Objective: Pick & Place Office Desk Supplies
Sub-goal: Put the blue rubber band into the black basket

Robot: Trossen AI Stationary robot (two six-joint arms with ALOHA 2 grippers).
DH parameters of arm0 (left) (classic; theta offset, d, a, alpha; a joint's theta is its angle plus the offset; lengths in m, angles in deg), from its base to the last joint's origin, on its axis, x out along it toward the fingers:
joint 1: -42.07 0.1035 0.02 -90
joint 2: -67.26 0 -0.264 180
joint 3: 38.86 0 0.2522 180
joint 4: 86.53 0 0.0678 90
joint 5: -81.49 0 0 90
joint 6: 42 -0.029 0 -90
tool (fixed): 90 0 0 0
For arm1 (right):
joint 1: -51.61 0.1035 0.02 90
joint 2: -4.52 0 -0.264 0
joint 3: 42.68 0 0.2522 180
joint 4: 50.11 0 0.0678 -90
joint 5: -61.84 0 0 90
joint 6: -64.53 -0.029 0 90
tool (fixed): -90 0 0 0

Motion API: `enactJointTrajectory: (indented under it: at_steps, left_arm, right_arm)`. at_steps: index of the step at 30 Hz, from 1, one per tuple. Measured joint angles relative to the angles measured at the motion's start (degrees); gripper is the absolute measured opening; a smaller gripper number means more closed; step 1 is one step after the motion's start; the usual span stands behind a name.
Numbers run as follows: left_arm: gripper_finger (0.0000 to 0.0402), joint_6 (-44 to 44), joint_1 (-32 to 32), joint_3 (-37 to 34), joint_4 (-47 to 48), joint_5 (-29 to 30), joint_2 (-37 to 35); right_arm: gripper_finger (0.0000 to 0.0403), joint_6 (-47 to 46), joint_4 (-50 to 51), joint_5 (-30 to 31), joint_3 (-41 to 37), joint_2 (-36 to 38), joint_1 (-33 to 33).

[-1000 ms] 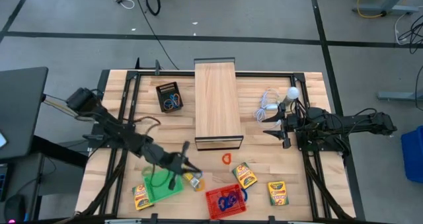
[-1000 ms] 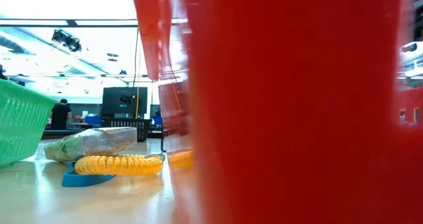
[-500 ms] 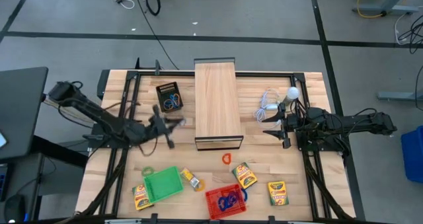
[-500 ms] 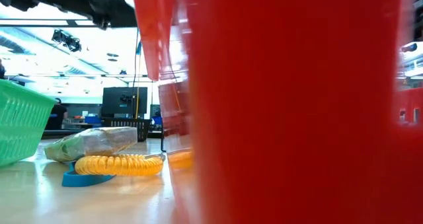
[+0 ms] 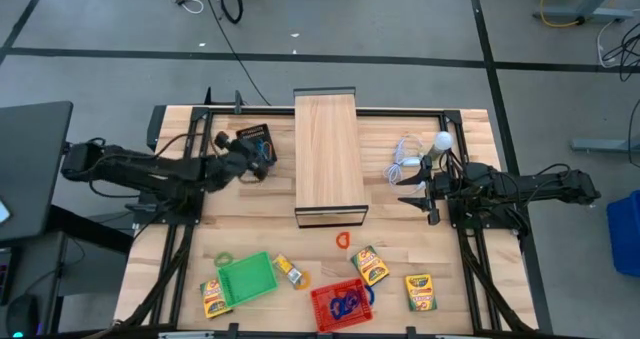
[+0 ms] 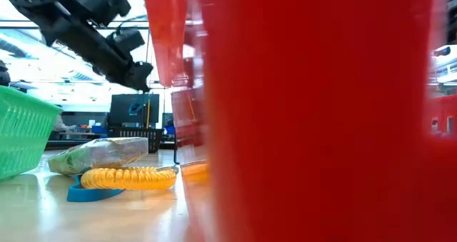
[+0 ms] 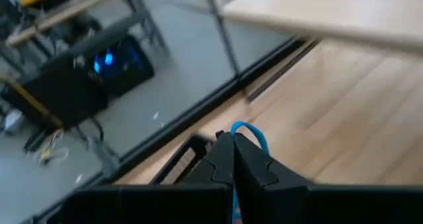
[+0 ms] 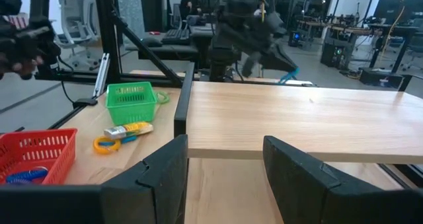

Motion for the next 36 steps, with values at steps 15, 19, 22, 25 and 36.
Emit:
enactJointTrajectory:
  at_steps: [15, 19, 22, 25, 36]
  left_arm:
    - [0.0001, -0.03, 17.25, 0.02, 0.78, -17.02, 9.47]
    - [0.0007, 0.14, 18.66, 0.04, 0.63, -20.60, 10.27]
    - [0.0022, -0.58, 18.64, 0.04, -0.27, -21.21, 10.27]
    - [0.0042, -0.97, 18.64, 0.07, -0.59, -21.30, 10.03]
    - [0.0141, 0.84, 21.44, 0.11, 0.29, -24.64, 10.03]
  right_arm:
    - [0.0205, 0.65, 0.20, 0.02, 0.00, 0.00, 0.00]
    - [0.0205, 0.65, 0.28, 0.02, 0.00, 0.00, 0.00]
    - [0.0205, 0.80, 0.69, 0.04, 0.00, 0.00, 0.00]
    - [0.0205, 0.87, 1.30, 0.17, 0.00, -0.02, 0.00]
    - [0.0205, 0.60, 1.40, 0.15, 0.00, 0.00, 0.00]
